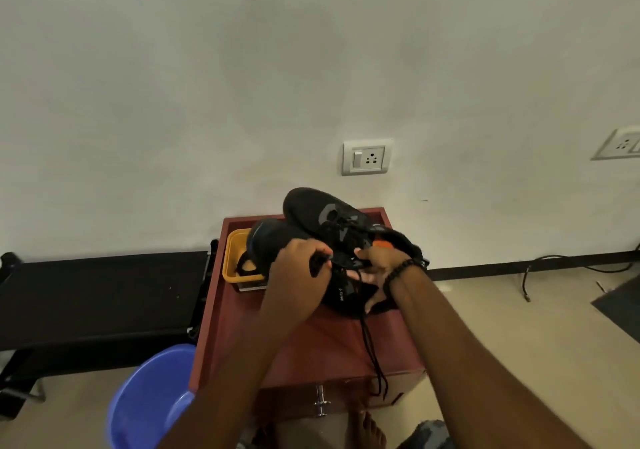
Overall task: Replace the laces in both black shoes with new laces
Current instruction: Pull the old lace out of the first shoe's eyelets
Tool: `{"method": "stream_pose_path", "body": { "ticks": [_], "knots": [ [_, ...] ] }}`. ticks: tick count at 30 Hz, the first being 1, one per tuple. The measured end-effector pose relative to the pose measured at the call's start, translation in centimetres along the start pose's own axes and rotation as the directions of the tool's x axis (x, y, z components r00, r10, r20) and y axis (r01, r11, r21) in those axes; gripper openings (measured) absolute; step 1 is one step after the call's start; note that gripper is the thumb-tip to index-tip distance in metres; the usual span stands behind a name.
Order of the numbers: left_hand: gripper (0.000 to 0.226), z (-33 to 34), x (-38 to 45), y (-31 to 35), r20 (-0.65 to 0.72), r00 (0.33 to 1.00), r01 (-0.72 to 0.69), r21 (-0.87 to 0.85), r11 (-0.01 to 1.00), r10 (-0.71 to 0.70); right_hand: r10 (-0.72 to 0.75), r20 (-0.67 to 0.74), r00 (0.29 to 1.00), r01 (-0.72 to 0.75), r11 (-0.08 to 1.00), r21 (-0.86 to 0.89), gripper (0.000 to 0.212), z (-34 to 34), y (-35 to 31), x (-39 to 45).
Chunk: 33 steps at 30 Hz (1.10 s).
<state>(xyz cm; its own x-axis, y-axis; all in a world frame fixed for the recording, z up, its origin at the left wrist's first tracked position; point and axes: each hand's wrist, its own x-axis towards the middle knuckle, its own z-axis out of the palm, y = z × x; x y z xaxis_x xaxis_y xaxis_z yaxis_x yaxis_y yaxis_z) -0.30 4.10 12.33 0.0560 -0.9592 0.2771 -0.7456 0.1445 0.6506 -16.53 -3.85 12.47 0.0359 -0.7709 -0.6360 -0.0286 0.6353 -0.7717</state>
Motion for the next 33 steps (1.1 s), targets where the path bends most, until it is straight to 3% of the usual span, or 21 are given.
{"method": "stream_pose_path", "body": {
  "ticks": [3, 6, 11, 14, 16, 18, 20, 23, 25, 26, 27, 29, 33],
  "knots": [
    [0.023, 1.9, -1.4, 0.1, 0.057, 0.991, 0.118, 0.048, 0.992, -0.12, 0.194, 0.113, 0.974, -0.224, 0.885, 0.408, 0.004, 0.5, 1.6, -1.5],
    [0.035, 3.5, -2.2, 0.2, 0.164, 0.95, 0.271, -0.016, 0.963, -0.264, 0.221, 0.136, 0.966, -0.256, 0.724, 0.64, 0.006, 1.4, 2.6, -2.4],
    [0.044, 6.9, -2.1, -2.6, 0.301, 0.917, 0.286, -0.036, 0.958, -0.262, 0.22, 0.027, 0.975, -0.175, 0.69, 0.702, 0.013, 2.5, 5.6, -0.4],
    [0.042, 10.6, -1.7, -8.0, 0.372, 0.872, 0.342, 0.006, 0.94, -0.32, 0.222, 0.064, 0.973, -0.2, 0.671, 0.713, 0.02, 2.9, 6.1, -0.1],
    [0.05, 10.0, -1.6, -8.1, 0.351, 0.883, 0.332, 0.002, 0.943, -0.311, 0.198, 0.105, 0.975, -0.215, 0.697, 0.684, 0.02, 3.2, 5.6, -0.2],
    [0.054, 8.4, -1.6, -6.7, 0.328, 0.897, 0.315, -0.006, 0.949, -0.296, 0.154, 0.15, 0.977, -0.213, 0.775, 0.595, 0.022, 3.1, 5.0, -0.8],
    [0.049, 7.8, -1.1, -6.2, 0.276, 0.916, 0.302, 0.007, 0.953, -0.292, 0.094, 0.173, 0.981, -0.156, 0.908, 0.39, 0.019, 2.0, 4.5, -1.3],
    [0.033, 7.5, -0.1, -4.7, 0.173, 0.954, 0.25, -0.011, 0.968, -0.244, -0.11, 0.066, 0.992, 0.111, 0.994, -0.002, 0.017, -1.4, 3.3, -1.6],
    [0.029, 8.3, 0.9, -3.1, 0.179, 0.969, 0.18, -0.057, 0.982, -0.167, -0.353, -0.166, 0.921, 0.272, 0.886, -0.377, 0.028, -4.0, 2.9, 0.3],
    [0.03, 9.0, 1.4, -2.4, 0.205, 0.968, 0.159, -0.067, 0.985, -0.142, -0.454, -0.198, 0.869, 0.268, 0.768, -0.582, 0.033, -5.1, 3.0, 1.5],
    [0.036, 9.8, 1.7, -1.7, 0.239, 0.962, 0.153, -0.063, 0.986, -0.134, -0.483, -0.154, 0.862, 0.24, 0.656, -0.716, 0.036, -5.7, 3.2, 2.4],
    [0.053, 11.5, 1.9, -0.8, 0.312, 0.937, 0.162, 0.016, 0.987, -0.159, -0.422, -0.025, 0.906, 0.229, 0.54, -0.81, 0.037, -6.0, 4.5, 4.0],
    [0.066, 13.0, 1.6, -0.5, 0.351, 0.91, 0.144, 0.23, 0.962, -0.22, -0.493, -0.016, 0.87, 0.291, 0.538, -0.791, 0.031, -5.8, 6.7, 4.1]
  ]
}}
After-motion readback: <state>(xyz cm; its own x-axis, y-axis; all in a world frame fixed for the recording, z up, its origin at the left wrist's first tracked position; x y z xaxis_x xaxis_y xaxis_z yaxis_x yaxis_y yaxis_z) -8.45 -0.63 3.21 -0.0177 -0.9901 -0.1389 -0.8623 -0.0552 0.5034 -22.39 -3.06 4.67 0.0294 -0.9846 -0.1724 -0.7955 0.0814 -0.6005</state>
